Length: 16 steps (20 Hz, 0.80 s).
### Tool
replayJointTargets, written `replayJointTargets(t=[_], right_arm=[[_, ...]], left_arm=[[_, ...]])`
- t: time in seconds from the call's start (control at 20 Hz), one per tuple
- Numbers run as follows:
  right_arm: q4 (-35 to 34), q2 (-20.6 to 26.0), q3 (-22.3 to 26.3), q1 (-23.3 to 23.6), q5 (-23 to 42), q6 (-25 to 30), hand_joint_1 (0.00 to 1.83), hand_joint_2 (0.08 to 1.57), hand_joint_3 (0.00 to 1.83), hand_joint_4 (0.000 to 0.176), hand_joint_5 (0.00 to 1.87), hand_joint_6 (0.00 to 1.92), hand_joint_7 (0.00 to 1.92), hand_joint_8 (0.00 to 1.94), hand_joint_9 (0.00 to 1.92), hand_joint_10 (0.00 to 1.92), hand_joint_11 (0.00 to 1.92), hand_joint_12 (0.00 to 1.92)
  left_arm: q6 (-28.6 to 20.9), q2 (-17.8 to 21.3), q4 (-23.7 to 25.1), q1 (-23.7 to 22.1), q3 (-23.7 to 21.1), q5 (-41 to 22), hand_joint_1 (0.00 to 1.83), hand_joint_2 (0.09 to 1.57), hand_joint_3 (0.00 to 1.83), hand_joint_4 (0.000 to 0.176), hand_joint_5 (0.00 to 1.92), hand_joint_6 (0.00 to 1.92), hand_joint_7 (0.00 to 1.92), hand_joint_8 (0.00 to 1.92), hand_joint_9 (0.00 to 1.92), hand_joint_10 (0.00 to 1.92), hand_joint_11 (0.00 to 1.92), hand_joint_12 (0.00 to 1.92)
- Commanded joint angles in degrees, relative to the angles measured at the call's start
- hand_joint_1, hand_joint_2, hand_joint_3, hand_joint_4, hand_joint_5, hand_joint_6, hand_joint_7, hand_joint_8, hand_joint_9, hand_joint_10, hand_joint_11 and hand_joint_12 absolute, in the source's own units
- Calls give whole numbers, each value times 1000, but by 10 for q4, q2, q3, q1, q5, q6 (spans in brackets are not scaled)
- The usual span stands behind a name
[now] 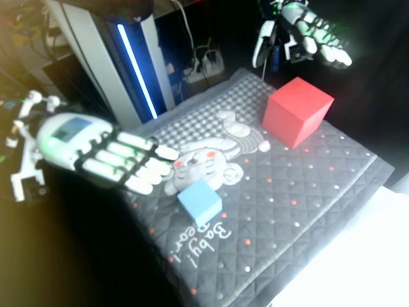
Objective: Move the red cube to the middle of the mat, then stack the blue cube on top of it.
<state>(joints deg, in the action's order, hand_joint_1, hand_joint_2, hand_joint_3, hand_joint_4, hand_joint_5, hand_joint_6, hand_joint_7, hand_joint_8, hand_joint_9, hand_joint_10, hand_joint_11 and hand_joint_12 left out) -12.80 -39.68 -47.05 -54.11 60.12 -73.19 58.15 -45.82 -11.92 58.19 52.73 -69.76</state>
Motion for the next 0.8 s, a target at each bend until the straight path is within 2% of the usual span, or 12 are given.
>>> replayJointTargets(t=[0.0, 0.05, 0.1, 0.15, 0.25, 0.35, 0.45, 0.5, 0.55, 0.6, 0.7, 0.75], right_arm=[[-4, 1, -2, 6, 73, -1, 481, 1176, 10, 0, 0, 0, 0, 0, 0, 0, 0, 311], [-4, 0, -2, 5, 73, -1, 488, 1178, 4, 0, 0, 0, 0, 0, 0, 0, 0, 296], [-5, -1, -2, 4, 73, -1, 492, 1181, 4, 0, 0, 0, 0, 0, 0, 0, 0, 292], [-6, -1, -2, 3, 73, -1, 474, 1176, 1, 0, 0, 0, 0, 0, 0, 0, 0, 298], [-9, -2, -2, 2, 73, -1, 485, 1170, 0, 0, 0, 0, 0, 0, 0, 0, 0, 296], [-12, -4, -2, -2, 73, -1, 515, 1187, 0, 0, 0, 0, 0, 0, 0, 0, 0, 62], [-15, -5, -2, -5, 73, -1, 566, 1200, 0, 0, 0, 0, 0, 0, 0, 0, 0, 305], [-15, -5, -2, -6, 73, 0, 562, 1208, 2, 0, 0, 0, 0, 0, 0, 0, 0, 335], [-16, -5, -2, -8, 73, 0, 558, 1211, 0, 0, 0, 0, 0, 0, 0, 0, 0, 396], [-16, -5, -2, -9, 73, 2, 571, 1210, 0, 0, 0, 0, 0, 0, 0, 0, 0, 410], [-16, -5, -1, -12, 73, 6, 556, 1216, 1, 0, 0, 0, 0, 0, 0, 0, 0, 37], [-16, -5, -1, -13, 73, 7, 535, 1220, 3, 0, 0, 0, 0, 0, 0, 0, 0, 8]], left_arm=[[-1, 2, -12, -4, 5, -58, 502, 1077, 19, 84, 0, 0, 0, 0, 0, 0, 0, 0], [0, 2, -17, -4, 7, -48, 520, 1069, 12, 58, 0, 0, 0, 0, 0, 0, 0, 0], [3, 2, -24, -5, 9, -34, 560, 1053, 2, 55, 0, 0, 0, 0, 0, 0, 0, 0], [4, 2, -33, -5, 12, -17, 599, 1039, 0, 55, 0, 0, 0, 0, 0, 0, 0, 0], [11, -4, -50, -10, 20, 12, 663, 1007, 0, 68, 0, 0, 0, 0, 0, 0, 0, 0], [19, -19, -63, -19, 34, 53, 721, 965, 0, 70, 0, 0, 0, 0, 0, 0, 0, 0], [21, -35, -68, -30, 48, 91, 715, 903, 0, 60, 0, 0, 0, 0, 0, 0, 0, 0], [21, -42, -68, -35, 54, 104, 733, 878, 0, 68, 0, 0, 0, 0, 0, 0, 0, 0], [24, -51, -70, -42, 61, 120, 740, 870, 0, 65, 0, 0, 0, 0, 0, 0, 0, 0], [34, -59, -73, -52, 68, 140, 766, 852, 0, 79, 0, 0, 0, 0, 0, 0, 0, 0], [47, -78, -80, -73, 88, 186, 856, 841, 0, 93, 0, 0, 0, 0, 0, 0, 0, 0], [47, -83, -81, -76, 94, 195, 899, 855, 0, 83, 0, 0, 0, 0, 0, 0, 0, 0]])
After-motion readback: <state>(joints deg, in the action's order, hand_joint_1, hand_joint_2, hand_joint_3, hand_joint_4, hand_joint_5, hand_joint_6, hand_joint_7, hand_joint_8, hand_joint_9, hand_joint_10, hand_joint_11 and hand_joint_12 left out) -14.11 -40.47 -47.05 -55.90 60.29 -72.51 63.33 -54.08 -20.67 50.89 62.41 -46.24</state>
